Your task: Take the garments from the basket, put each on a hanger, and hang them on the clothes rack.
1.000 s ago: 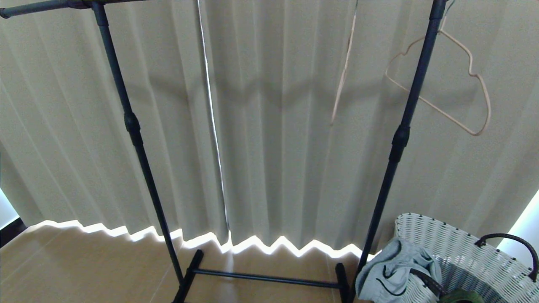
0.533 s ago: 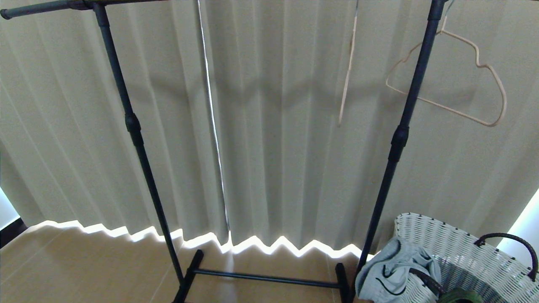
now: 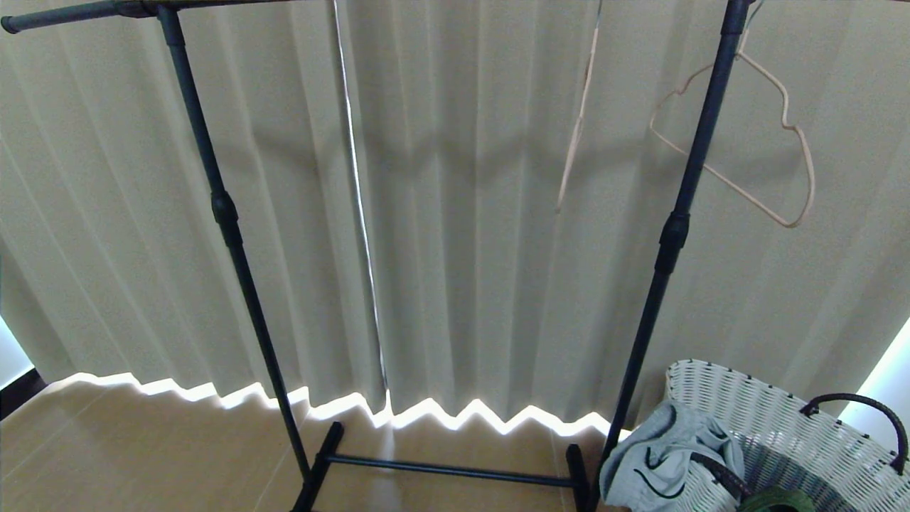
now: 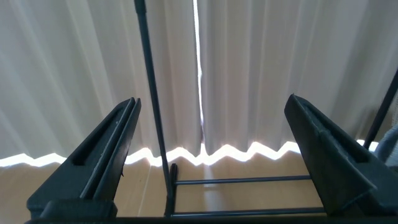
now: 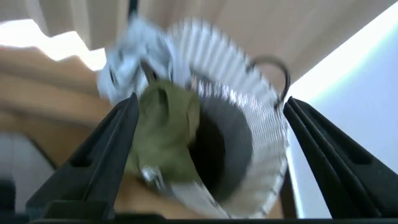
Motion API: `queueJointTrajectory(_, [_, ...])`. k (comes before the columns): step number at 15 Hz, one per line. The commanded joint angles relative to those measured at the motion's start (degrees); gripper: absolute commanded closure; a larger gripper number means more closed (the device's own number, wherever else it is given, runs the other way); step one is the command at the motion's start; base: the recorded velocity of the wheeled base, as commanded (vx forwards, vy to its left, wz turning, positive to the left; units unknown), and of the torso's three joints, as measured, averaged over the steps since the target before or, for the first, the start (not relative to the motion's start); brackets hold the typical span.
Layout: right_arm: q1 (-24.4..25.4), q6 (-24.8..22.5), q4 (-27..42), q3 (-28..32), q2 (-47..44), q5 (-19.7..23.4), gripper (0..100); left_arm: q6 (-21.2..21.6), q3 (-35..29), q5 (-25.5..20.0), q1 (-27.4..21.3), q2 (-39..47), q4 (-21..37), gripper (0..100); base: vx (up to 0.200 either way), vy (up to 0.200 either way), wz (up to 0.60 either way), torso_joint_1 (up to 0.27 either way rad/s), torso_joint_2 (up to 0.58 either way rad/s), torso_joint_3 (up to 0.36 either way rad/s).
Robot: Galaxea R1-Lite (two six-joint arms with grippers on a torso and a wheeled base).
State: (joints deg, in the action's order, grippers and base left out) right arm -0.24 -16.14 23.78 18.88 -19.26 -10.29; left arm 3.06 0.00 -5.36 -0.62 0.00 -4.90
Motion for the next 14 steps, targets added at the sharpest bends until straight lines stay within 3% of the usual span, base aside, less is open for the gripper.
queueJointTrajectory(1, [-0.2, -3.1, -1.3, 3.4, -30.0, -4.1, 0, 0.0, 0.0, 0.0, 0.0, 0.0, 0.0, 0, 0.0, 0.0, 0.0, 0.0, 0.0, 0.0])
queueJointTrajectory(2, [-0.1, -3.4, -2.2, 3.2, -31.5, -4.0, 0, 0.0, 0.0, 0.0, 0.0, 0.0, 0.0, 0, 0.0, 0.0, 0.0, 0.0, 0.0, 0.0])
queueJointTrajectory(3, [-0.2, -5.0, -7.1, 1.4, -39.3, -4.0, 0, 0.0, 0.0, 0.0, 0.0, 0.0, 0.0, 0, 0.0, 0.0, 0.0, 0.0, 0.0, 0.0])
queueJointTrajectory(6, [-0.4, -7.8, -16.9, -1.7, -51.5, -3.9, 0, 0.0, 0.0, 0.0, 0.0, 0.0, 0.0, 0, 0.0, 0.0, 0.0, 0.0, 0.0, 0.0])
queueJointTrajectory(9, [-0.4, -7.9, -23.7, -3.2, -61.9, -4.0, 0, 0.0, 0.0, 0.0, 0.0, 0.0, 0.0, 0, 0.0, 0.0, 0.0, 0.0, 0.0, 0.0])
queueJointTrajectory(14, [-1.4, -9.5, -26.3, -1.6, -70.0, -4.6, 0, 0.0, 0.0, 0.0, 0.0, 0.0, 0.0, 0, 0.0, 0.0, 0.0, 0.0, 0.0, 0.0])
